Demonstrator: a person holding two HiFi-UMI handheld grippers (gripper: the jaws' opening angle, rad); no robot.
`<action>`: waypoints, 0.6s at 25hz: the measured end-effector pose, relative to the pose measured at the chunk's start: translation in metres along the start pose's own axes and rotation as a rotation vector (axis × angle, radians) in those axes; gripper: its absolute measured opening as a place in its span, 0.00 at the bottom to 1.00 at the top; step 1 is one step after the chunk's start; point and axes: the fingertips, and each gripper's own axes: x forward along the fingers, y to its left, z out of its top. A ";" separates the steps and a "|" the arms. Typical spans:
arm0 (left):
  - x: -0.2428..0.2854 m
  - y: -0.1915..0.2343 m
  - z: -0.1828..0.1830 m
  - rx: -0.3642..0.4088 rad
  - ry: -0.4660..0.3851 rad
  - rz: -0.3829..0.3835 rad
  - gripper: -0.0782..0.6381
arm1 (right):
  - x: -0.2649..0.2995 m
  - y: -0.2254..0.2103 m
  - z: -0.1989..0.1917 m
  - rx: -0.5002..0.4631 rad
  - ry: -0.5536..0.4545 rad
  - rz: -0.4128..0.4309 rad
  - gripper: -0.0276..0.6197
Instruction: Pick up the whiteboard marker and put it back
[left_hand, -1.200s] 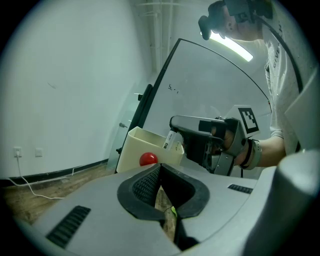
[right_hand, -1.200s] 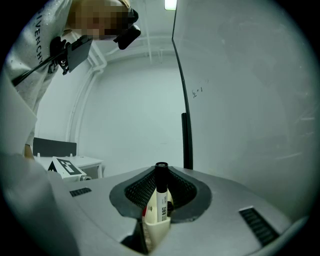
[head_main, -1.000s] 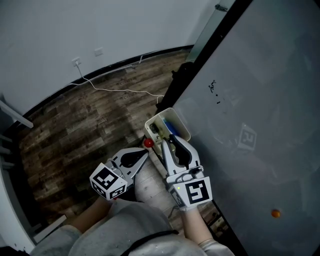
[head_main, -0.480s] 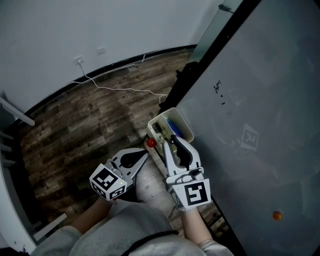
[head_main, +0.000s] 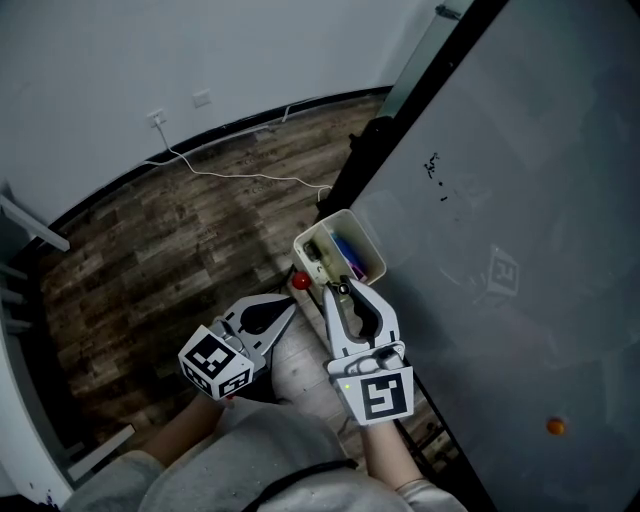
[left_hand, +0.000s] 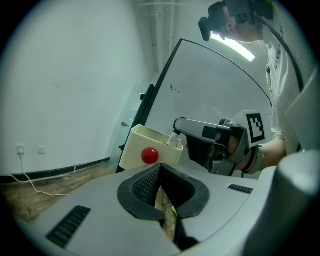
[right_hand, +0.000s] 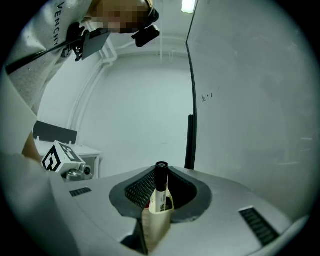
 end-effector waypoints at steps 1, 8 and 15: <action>0.000 -0.001 0.000 -0.001 0.001 -0.001 0.13 | -0.002 0.001 0.000 -0.007 0.003 0.000 0.17; 0.001 -0.009 -0.003 0.000 -0.003 -0.014 0.13 | -0.014 0.002 -0.003 -0.006 0.000 -0.024 0.17; 0.000 -0.016 -0.002 -0.001 0.000 -0.007 0.13 | -0.025 0.007 -0.008 -0.020 0.002 -0.024 0.17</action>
